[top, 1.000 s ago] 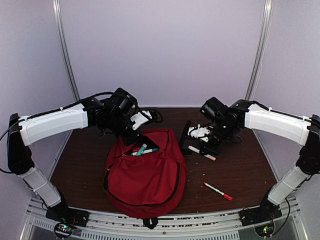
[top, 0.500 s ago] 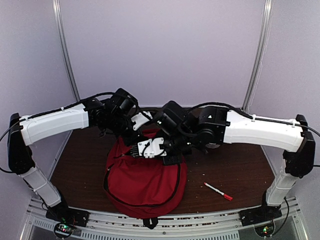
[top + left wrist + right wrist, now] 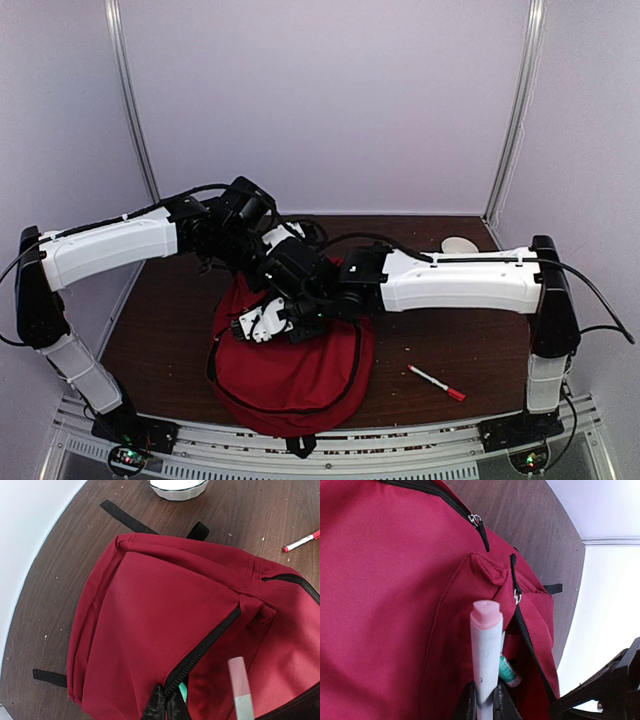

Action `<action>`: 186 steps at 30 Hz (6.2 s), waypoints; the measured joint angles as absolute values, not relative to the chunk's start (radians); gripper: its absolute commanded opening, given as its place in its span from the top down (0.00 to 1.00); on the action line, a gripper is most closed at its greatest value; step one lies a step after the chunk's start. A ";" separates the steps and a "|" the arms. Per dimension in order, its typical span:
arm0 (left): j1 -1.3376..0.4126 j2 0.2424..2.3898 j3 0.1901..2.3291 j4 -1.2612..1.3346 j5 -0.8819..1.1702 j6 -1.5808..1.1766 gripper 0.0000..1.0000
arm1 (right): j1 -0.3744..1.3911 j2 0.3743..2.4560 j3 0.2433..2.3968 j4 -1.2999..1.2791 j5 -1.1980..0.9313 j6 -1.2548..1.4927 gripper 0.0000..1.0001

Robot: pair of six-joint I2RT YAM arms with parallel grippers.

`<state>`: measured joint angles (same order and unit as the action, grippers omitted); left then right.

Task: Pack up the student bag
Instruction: Place the pen in the lower front pocket of the bag, then pick up the pen from the center of the board, then place the pen in the lower front pocket of the bag.

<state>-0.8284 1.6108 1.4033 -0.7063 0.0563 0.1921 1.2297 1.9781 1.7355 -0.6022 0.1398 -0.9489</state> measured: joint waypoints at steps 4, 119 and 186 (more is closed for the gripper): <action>-0.828 1.611 1.403 -0.706 0.057 0.192 1.00 | 1.219 1.994 1.734 -0.558 0.182 -1.000 0.91; -0.825 1.622 1.422 -0.721 0.079 0.188 1.00 | 0.888 1.645 0.910 -1.005 -0.069 -0.549 0.74; -0.825 1.621 1.422 -0.723 0.087 0.188 1.00 | 0.806 1.607 1.330 -1.055 -0.046 -0.594 0.92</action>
